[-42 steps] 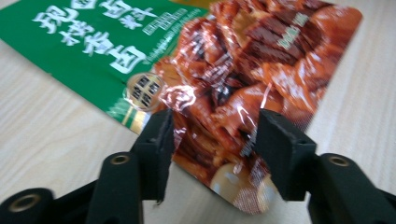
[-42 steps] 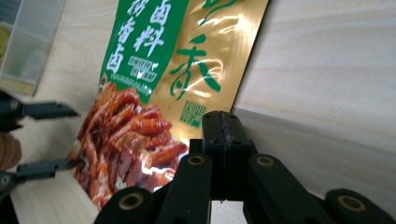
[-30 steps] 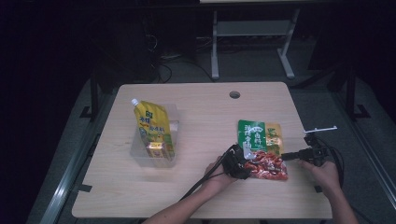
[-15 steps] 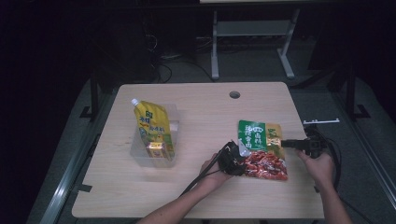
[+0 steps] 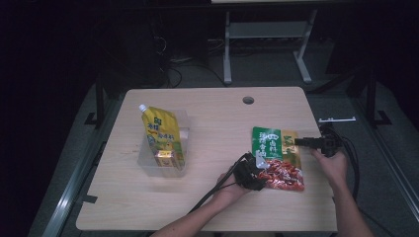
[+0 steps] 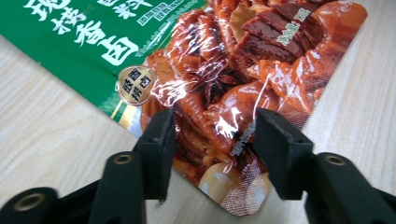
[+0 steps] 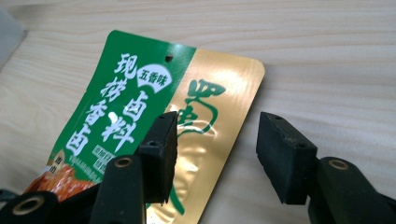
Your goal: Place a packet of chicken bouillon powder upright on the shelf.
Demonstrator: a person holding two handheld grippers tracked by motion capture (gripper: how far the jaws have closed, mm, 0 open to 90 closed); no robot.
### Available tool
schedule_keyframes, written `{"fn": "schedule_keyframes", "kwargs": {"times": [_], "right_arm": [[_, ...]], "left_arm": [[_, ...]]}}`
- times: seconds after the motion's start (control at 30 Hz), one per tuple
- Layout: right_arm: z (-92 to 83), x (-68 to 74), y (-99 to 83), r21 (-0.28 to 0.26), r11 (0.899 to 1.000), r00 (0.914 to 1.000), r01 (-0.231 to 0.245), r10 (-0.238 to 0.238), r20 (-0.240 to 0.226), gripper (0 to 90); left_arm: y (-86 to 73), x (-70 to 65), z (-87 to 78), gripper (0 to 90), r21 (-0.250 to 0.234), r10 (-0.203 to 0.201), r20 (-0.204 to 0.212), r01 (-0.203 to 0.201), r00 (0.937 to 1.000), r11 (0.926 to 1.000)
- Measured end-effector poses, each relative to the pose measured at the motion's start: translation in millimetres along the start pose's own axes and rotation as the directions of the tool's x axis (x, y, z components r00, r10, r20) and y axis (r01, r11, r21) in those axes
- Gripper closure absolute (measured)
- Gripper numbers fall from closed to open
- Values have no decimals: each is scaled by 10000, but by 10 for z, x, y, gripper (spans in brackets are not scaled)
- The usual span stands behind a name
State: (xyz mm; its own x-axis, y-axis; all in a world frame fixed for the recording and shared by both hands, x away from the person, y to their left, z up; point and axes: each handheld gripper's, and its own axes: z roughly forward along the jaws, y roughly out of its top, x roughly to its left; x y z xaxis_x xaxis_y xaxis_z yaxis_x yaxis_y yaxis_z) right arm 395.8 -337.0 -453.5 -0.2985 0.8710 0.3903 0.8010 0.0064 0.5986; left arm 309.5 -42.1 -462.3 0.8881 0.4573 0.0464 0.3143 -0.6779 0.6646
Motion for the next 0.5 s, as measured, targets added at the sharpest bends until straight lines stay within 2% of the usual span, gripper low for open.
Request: {"fn": "schedule_keyframes", "kwargs": {"times": [0.27, 0.5], "right_arm": [[81, -34, 2, 329, 9992, 9997, -242, 244, -40, 472], [136, -75, -12, 496, 9970, 9979, -595, 606, -209, 502]], "left_arm": [[-7, 71, -7, 527, 185, 25, -62, -24, 10000, 9998], [-11, 63, -4, 537, 187, 80, -99, -78, 9999, 9998]]}}
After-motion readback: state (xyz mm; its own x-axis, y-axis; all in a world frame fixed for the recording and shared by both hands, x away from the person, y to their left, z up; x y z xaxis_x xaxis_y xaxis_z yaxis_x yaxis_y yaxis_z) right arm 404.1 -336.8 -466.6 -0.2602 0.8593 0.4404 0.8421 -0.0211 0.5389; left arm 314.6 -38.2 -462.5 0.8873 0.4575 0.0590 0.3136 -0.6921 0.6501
